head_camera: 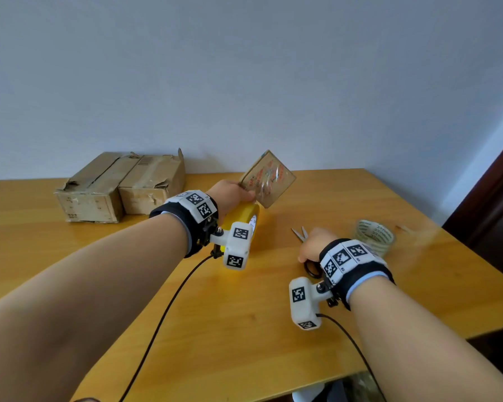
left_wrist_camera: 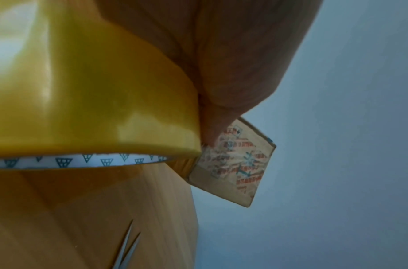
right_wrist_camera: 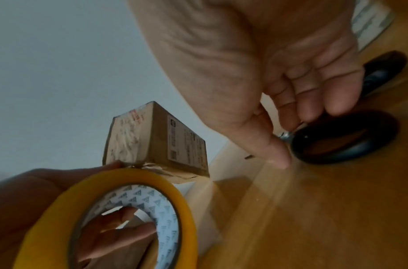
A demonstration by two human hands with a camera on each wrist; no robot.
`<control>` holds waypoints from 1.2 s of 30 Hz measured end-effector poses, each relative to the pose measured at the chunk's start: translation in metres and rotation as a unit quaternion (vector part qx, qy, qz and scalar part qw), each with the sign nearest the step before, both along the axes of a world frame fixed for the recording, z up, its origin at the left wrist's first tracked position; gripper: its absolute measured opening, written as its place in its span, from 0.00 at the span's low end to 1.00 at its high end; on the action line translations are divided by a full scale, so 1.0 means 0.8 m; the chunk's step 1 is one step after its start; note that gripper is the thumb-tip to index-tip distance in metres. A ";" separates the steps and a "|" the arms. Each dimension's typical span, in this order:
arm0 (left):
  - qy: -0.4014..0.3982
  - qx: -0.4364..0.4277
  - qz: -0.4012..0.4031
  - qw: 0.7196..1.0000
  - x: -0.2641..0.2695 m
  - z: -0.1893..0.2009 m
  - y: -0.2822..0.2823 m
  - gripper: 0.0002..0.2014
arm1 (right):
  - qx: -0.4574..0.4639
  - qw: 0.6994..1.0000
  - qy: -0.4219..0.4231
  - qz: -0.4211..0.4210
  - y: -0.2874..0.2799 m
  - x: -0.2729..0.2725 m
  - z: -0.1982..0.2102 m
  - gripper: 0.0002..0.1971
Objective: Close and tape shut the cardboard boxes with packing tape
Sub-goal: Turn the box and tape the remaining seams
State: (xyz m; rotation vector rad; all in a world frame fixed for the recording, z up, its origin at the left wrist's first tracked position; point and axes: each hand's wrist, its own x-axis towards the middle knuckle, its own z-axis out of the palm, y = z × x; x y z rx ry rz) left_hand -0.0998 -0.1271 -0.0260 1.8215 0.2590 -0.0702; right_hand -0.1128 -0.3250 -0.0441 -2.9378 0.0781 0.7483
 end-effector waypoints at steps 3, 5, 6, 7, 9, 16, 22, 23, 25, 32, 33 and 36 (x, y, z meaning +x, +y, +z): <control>0.014 -0.005 0.016 1.000 -0.001 0.004 0.005 0.14 | -0.109 0.993 -0.022 -0.033 0.004 0.019 -0.023 0.32; 0.023 -0.006 0.021 0.999 -0.002 0.007 0.009 0.15 | -0.111 0.992 -0.035 -0.041 0.001 0.026 -0.031 0.25; 0.025 -0.003 0.023 0.999 -0.002 0.009 0.010 0.15 | -0.103 0.993 -0.036 -0.034 -0.001 0.023 -0.028 0.18; 0.029 -0.001 0.025 0.999 -0.002 0.009 0.012 0.15 | -0.090 0.994 -0.041 -0.034 -0.002 0.018 -0.023 0.12; 0.042 -0.007 0.023 0.999 -0.002 0.009 0.015 0.17 | -0.083 0.995 -0.059 -0.023 -0.004 0.018 -0.020 0.07; 0.051 -0.055 -0.012 0.997 -0.011 0.008 0.017 0.16 | -0.070 0.996 -0.062 -0.003 -0.016 0.011 -0.022 0.26; 0.012 -0.019 -0.014 1.000 -0.010 0.009 0.017 0.12 | 0.114 0.993 -0.022 -0.034 -0.026 0.005 0.003 0.08; 0.007 -0.010 -0.013 1.000 -0.010 0.010 0.018 0.11 | 0.192 0.980 -0.002 -0.050 -0.028 0.008 0.004 0.11; 0.007 -0.008 -0.014 1.000 -0.011 0.012 0.019 0.08 | 0.321 0.944 0.028 -0.068 -0.029 0.002 0.014 0.17; 0.018 -0.008 -0.004 1.000 -0.013 0.012 0.024 0.18 | 0.422 0.902 0.080 -0.049 -0.027 -0.008 0.025 0.08; 0.018 -0.010 -0.003 1.000 -0.014 0.012 0.025 0.20 | 0.432 0.897 0.080 -0.050 -0.026 -0.008 0.023 0.08; 0.021 0.013 -0.009 1.000 -0.016 0.017 0.025 0.17 | 0.494 0.863 0.074 -0.074 -0.025 -0.006 0.013 0.19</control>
